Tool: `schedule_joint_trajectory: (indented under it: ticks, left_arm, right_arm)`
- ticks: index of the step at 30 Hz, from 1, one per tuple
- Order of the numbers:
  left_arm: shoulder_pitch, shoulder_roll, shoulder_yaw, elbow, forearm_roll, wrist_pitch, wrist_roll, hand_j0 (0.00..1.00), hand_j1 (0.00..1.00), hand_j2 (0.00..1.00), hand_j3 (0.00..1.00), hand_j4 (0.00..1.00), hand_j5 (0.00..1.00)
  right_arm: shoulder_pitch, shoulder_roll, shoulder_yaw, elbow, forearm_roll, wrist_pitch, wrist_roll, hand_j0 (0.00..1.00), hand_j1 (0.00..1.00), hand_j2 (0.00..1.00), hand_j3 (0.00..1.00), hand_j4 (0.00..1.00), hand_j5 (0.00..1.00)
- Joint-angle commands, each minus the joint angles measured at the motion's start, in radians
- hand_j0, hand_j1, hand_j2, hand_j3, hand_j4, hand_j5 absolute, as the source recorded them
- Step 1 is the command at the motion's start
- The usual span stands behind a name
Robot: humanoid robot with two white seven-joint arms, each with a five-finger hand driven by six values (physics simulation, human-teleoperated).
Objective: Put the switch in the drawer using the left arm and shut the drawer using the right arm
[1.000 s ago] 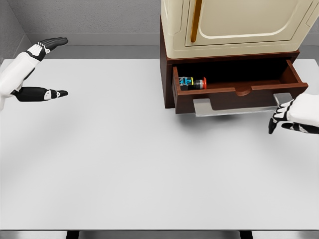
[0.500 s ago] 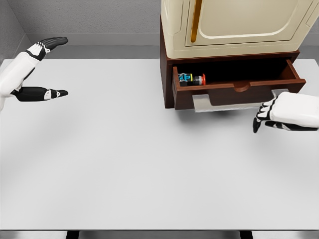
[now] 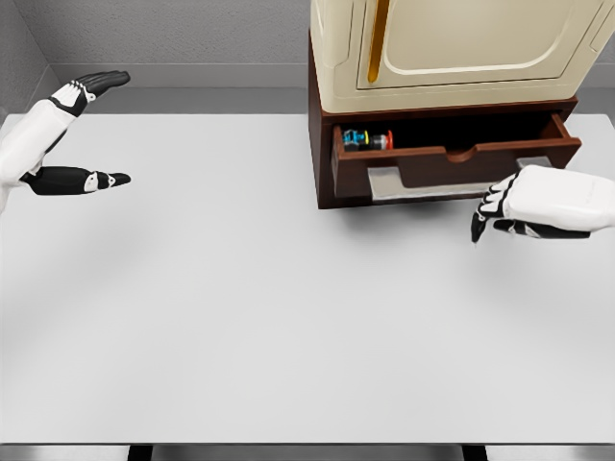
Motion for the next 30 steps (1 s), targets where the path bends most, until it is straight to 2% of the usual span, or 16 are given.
schedule_joint_trajectory:
  ticks: [1,17,22,30]
  left_arm:
    - [0.0,0.001,0.0,0.002,0.006,0.0,0.001,1.0,1.0,1.0,1.0,1.0,1.0]
    - [0.0,0.0,0.0,-0.001,0.006,0.0,0.001,1.0,1.0,1.0,1.0,1.0,1.0]
    - [0.0,0.001,0.002,-0.004,0.008,0.0,0.001,1.0,1.0,1.0,1.0,1.0,1.0]
    - [0.0,0.001,0.013,-0.004,0.008,0.0,-0.001,1.0,1.0,1.0,1.0,1.0,1.0]
  right_arm:
    - [-0.002,0.009,-0.001,0.017,-0.003,0.001,-0.002,0.49,0.49,0.49,0.49,0.49,0.49]
    - [-0.02,0.13,-0.001,0.182,0.024,0.001,-0.001,0.49,0.49,0.49,0.49,0.49,0.49]
    - [-0.037,0.171,0.001,0.216,0.024,0.001,-0.001,0.49,0.49,0.49,0.49,0.49,0.49]
    - [-0.051,0.185,-0.001,0.224,0.025,0.001,-0.001,0.49,0.49,0.49,0.49,0.49,0.49]
